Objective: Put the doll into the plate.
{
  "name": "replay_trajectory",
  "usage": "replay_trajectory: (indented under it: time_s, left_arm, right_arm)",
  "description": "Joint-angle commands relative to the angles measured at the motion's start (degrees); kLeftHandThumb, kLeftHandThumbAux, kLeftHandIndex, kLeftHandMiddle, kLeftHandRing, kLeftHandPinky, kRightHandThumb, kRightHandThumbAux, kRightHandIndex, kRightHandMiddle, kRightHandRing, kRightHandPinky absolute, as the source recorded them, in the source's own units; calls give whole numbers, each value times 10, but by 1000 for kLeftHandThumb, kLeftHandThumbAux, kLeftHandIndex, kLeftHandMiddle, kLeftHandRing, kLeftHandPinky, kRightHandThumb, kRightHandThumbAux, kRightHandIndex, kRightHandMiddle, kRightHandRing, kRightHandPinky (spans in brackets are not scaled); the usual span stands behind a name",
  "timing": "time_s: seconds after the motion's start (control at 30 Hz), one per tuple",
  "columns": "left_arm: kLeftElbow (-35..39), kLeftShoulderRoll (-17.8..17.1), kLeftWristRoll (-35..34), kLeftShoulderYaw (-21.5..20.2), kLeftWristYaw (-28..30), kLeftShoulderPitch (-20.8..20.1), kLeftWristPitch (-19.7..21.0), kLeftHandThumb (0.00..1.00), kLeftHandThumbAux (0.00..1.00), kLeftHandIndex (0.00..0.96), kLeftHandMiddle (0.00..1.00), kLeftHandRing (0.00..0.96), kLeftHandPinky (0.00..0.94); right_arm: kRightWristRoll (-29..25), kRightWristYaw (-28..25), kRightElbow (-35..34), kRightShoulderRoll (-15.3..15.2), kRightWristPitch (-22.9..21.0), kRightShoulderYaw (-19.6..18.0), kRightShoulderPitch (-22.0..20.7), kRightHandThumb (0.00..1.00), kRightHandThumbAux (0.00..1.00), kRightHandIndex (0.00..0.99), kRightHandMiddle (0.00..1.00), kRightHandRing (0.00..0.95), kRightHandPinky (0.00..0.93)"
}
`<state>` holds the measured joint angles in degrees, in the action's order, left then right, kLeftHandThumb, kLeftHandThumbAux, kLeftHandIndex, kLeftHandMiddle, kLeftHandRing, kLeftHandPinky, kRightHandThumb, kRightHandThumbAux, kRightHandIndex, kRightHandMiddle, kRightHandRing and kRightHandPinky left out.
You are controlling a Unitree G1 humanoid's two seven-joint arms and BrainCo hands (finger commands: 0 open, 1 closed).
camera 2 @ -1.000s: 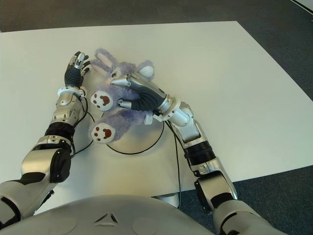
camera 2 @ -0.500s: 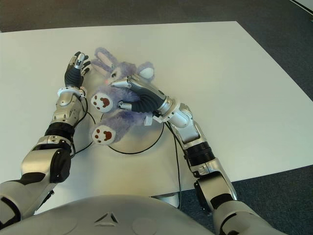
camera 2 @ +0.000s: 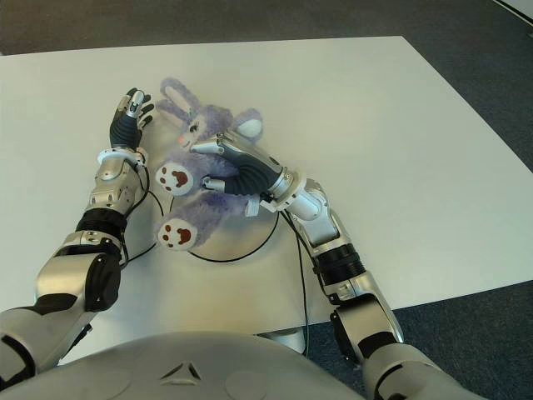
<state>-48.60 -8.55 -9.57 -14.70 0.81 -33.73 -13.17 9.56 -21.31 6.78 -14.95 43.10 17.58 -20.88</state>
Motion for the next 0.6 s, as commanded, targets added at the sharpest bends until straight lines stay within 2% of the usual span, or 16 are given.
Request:
replay_trajectory:
  time_s: [0.03, 0.1, 0.13, 0.17, 0.2, 0.23, 0.3, 0.37, 0.57, 0.6]
  left_arm:
    - [-9, -3, 1, 0, 3, 17, 14, 0, 414, 2, 167, 148, 45]
    - [-9, -3, 1, 0, 3, 17, 14, 0, 414, 1, 168, 148, 32]
    - [-9, -3, 1, 0, 3, 17, 15, 0, 416, 2, 171, 151, 42]
    - [-9, -3, 1, 0, 2, 17, 15, 0, 417, 2, 171, 151, 44]
    - [-9, -3, 0, -1, 2, 17, 16, 0, 418, 2, 173, 153, 47]
    - [-9, -3, 0, -1, 1, 17, 16, 0, 418, 3, 173, 153, 48]
    - [-9, -3, 0, -1, 1, 16, 17, 0, 418, 0, 169, 148, 38]
    - [-9, -3, 1, -1, 1, 16, 17, 0, 416, 0, 166, 146, 43]
    - [-8, -4, 1, 0, 2, 17, 18, 0, 411, 0, 163, 142, 40]
    - [-8, -4, 1, 0, 3, 17, 18, 0, 409, 0, 160, 137, 20]
  right_arm:
    - [-8, -15, -1, -2, -21, 10, 20, 676, 718, 413, 604, 580, 520]
    - [-11, -20, -5, -4, -27, 11, 23, 676, 718, 409, 493, 448, 391]
    - [-12, -23, -6, -5, -29, 12, 23, 675, 719, 406, 392, 322, 211]
    - [-10, -24, -7, -7, -29, 13, 23, 674, 719, 406, 375, 301, 180]
    - [-9, -26, -8, -8, -29, 13, 23, 673, 720, 404, 334, 255, 100]
    - [-5, -26, -8, -9, -25, 13, 22, 673, 720, 403, 324, 244, 79]
    - [1, -26, -6, -11, -20, 13, 21, 386, 537, 249, 259, 182, 12]
    - [5, -23, -3, -10, -14, 13, 20, 333, 495, 208, 220, 148, 0]
    - [21, -4, 15, -2, 11, 12, 19, 295, 462, 146, 156, 95, 0]
    - [26, 2, 19, -1, 17, 12, 19, 269, 452, 86, 110, 65, 0]
